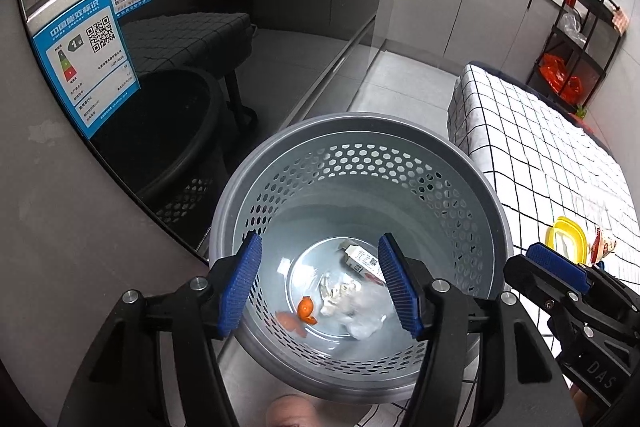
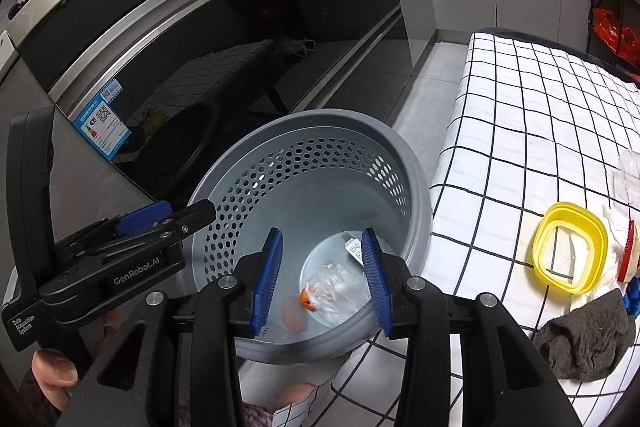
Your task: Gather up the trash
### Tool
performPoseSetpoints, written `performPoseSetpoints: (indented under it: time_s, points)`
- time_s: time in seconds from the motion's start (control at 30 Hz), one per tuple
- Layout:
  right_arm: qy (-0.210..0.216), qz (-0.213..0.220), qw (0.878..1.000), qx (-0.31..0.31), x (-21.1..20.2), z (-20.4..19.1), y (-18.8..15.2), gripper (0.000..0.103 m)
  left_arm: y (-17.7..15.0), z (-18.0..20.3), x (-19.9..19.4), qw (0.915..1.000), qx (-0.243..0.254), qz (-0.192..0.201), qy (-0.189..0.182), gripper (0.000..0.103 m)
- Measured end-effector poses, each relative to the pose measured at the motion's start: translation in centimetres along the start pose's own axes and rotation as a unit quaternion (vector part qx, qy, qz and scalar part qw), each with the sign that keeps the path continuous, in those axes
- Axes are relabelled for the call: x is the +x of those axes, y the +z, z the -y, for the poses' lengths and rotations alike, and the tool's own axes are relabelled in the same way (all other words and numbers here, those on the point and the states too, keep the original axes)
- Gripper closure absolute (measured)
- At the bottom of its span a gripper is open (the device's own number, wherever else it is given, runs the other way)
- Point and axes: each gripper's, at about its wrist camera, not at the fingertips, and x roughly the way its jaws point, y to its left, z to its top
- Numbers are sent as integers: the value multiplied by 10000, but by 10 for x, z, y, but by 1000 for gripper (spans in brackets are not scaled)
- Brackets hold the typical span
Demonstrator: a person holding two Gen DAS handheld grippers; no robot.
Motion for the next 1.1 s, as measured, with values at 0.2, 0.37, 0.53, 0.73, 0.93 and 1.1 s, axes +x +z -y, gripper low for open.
performPoseSetpoints:
  time_s: [0.2, 0.37, 0.53, 0.73, 0.93, 1.1]
  points:
    - [-21, 28, 10000, 27, -4, 2, -1, 64, 0, 2, -2, 10000, 29, 43, -29, 43]
    - [-47, 47, 10000, 58, -8, 5, -3, 64, -1, 4, -6, 9999, 49, 77, -52, 41]
    - [-95, 68, 9999, 97, -13, 8, -5, 63, -2, 7, -12, 9998, 92, 168, -53, 41]
    - [-171, 119, 9995, 226, -25, 19, -13, 61, -4, 8, -16, 9997, 75, 202, -100, 39]
    - [-299, 168, 9987, 372, -40, 35, -26, 60, -7, 16, -21, 9995, 156, 255, -116, 37]
    - [-380, 211, 9978, 510, -56, 50, -41, 59, -13, 25, -29, 9990, 243, 349, -119, 32]
